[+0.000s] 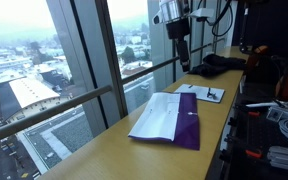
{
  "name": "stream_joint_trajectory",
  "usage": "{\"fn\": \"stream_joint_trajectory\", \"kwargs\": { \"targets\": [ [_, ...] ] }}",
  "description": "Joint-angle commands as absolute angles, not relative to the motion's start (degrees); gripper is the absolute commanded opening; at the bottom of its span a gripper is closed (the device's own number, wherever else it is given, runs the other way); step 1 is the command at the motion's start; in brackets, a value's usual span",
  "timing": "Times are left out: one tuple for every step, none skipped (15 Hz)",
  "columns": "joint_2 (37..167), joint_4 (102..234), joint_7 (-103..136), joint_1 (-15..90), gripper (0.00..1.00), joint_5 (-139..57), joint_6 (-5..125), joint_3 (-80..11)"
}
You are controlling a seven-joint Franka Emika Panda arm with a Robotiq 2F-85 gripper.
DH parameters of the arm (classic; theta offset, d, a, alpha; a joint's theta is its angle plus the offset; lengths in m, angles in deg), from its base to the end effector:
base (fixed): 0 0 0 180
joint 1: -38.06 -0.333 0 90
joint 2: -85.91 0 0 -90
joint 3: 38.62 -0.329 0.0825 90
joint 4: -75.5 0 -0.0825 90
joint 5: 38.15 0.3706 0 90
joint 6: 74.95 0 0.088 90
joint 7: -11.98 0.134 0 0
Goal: Open the purple file holder
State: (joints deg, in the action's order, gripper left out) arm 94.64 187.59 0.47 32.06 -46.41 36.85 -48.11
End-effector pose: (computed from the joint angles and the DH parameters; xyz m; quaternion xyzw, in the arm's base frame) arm 0.5421 0.1342 0.3821 0.9602 0.2633 -0.0752 0.0547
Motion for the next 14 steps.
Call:
{"fn": "stream_joint_trajectory", "kwargs": {
  "targets": [
    [89.9, 191.0, -7.6, 33.0, 1.00, -42.3, 39.5, -47.3],
    [89.1, 191.6, -9.7, 33.3, 1.00, -41.5, 39.8, -47.1],
    [88.3, 192.0, -11.7, 33.5, 1.00, -40.5, 39.7, -46.9],
    [87.6, 192.5, -13.7, 33.7, 1.00, -39.6, 39.7, -46.6],
    [86.9, 192.8, -15.6, 33.9, 1.00, -38.8, 39.6, -46.3],
    [86.4, 193.0, -17.4, 34.1, 1.00, -38.0, 39.4, -46.0],
    [86.0, 193.1, -18.8, 34.2, 1.00, -37.2, 39.0, -45.6],
    [85.7, 193.2, -20.1, 34.3, 1.00, -36.5, 38.8, -45.3],
    [85.3, 193.4, -20.9, 34.3, 1.00, -36.0, 38.6, -44.9],
    [85.0, 193.5, -21.4, 34.2, 1.00, -35.8, 38.5, -44.7],
    [84.6, 193.9, -21.4, 34.1, 1.00, -36.1, 38.7, -44.5],
    [86.8, 192.0, -19.4, 33.6, 1.00, -37.7, 38.0, -44.6],
    [86.7, 192.1, -19.5, 33.6, 1.00, -37.7, 38.0, -44.5],
    [86.7, 192.2, -19.5, 33.6, 1.00, -37.7, 38.0, -44.6]
  ]
}}
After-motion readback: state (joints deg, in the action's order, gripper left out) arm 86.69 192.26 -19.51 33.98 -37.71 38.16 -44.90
